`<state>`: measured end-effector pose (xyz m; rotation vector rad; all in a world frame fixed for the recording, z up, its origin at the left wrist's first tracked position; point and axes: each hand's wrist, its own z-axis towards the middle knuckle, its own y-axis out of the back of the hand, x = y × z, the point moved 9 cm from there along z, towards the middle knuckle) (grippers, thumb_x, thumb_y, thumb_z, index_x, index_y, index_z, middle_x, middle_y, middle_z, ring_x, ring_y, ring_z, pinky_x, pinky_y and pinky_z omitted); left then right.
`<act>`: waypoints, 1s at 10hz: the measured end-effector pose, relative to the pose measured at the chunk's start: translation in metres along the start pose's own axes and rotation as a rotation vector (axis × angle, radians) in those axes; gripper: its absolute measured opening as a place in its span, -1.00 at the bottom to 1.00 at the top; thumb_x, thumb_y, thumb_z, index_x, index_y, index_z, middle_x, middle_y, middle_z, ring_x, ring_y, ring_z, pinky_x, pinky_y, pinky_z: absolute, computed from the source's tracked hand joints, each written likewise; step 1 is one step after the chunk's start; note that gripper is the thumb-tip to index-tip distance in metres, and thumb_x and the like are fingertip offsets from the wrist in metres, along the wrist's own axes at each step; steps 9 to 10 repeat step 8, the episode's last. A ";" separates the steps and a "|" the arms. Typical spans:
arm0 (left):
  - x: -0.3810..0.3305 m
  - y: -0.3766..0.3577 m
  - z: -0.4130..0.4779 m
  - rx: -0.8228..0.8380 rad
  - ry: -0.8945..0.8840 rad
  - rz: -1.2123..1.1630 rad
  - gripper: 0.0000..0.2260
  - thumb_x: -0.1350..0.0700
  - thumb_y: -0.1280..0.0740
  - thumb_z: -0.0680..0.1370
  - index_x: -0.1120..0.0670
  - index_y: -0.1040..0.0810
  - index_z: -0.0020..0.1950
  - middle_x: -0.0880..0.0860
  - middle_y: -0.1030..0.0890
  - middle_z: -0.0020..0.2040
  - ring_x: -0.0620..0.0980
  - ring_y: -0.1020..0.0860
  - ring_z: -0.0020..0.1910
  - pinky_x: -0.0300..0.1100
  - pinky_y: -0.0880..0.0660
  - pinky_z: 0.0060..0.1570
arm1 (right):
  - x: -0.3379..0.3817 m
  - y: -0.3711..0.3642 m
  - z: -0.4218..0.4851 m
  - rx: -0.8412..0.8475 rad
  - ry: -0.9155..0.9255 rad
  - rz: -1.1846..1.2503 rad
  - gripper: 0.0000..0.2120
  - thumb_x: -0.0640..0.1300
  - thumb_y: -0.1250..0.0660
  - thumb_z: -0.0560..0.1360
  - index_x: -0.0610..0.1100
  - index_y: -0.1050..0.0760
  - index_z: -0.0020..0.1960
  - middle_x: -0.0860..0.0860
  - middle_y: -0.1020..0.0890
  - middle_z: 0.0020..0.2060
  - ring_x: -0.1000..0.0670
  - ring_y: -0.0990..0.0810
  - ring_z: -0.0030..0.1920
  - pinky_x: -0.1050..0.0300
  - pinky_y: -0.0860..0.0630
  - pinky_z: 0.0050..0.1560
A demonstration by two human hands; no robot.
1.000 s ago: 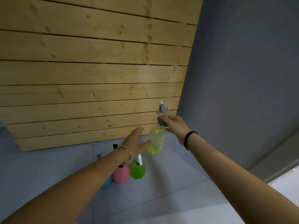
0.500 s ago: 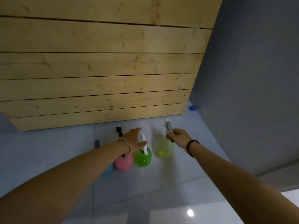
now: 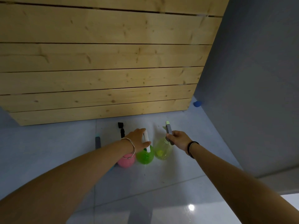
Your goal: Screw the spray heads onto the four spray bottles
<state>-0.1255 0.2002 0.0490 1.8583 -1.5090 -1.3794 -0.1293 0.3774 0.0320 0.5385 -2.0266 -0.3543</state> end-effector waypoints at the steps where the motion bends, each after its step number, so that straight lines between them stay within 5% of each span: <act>1: 0.001 -0.002 0.002 0.011 0.006 0.007 -0.36 -0.08 -0.23 0.56 0.09 -0.04 0.53 0.11 -0.19 0.51 0.12 -0.30 0.43 -0.06 -0.31 0.35 | 0.000 -0.001 0.002 -0.001 0.006 -0.008 -0.69 -0.11 -0.24 0.56 -0.09 -0.40 -0.36 -0.09 -0.47 -0.30 -0.06 -0.42 -0.18 0.26 -0.35 -0.25; 6: 0.009 -0.005 0.009 -0.009 0.026 0.013 -0.38 -0.07 -0.25 0.55 0.07 -0.08 0.52 0.11 -0.26 0.47 0.11 -0.33 0.39 -0.05 -0.35 0.31 | 0.002 -0.004 0.007 0.002 0.028 0.022 -0.71 -0.09 -0.25 0.56 -0.10 -0.41 -0.33 -0.02 -0.46 -0.37 -0.02 -0.41 -0.26 0.25 -0.37 -0.24; 8: 0.010 0.000 0.009 -0.030 0.029 -0.020 -0.40 -0.04 -0.27 0.54 0.06 -0.11 0.51 0.10 -0.27 0.46 0.10 -0.34 0.39 -0.07 -0.35 0.30 | 0.002 -0.006 0.006 0.013 0.007 0.023 -0.78 -0.10 -0.28 0.54 -0.23 -0.49 0.08 -0.03 -0.53 -0.26 0.04 -0.46 -0.30 0.27 -0.40 -0.23; 10: 0.010 0.000 0.009 -0.030 0.029 -0.020 -0.40 -0.04 -0.27 0.54 0.06 -0.11 0.51 0.10 -0.27 0.46 0.10 -0.34 0.39 -0.07 -0.35 0.30 | 0.002 -0.006 0.006 0.013 0.007 0.023 -0.78 -0.10 -0.28 0.54 -0.23 -0.49 0.08 -0.03 -0.53 -0.26 0.04 -0.46 -0.30 0.27 -0.40 -0.23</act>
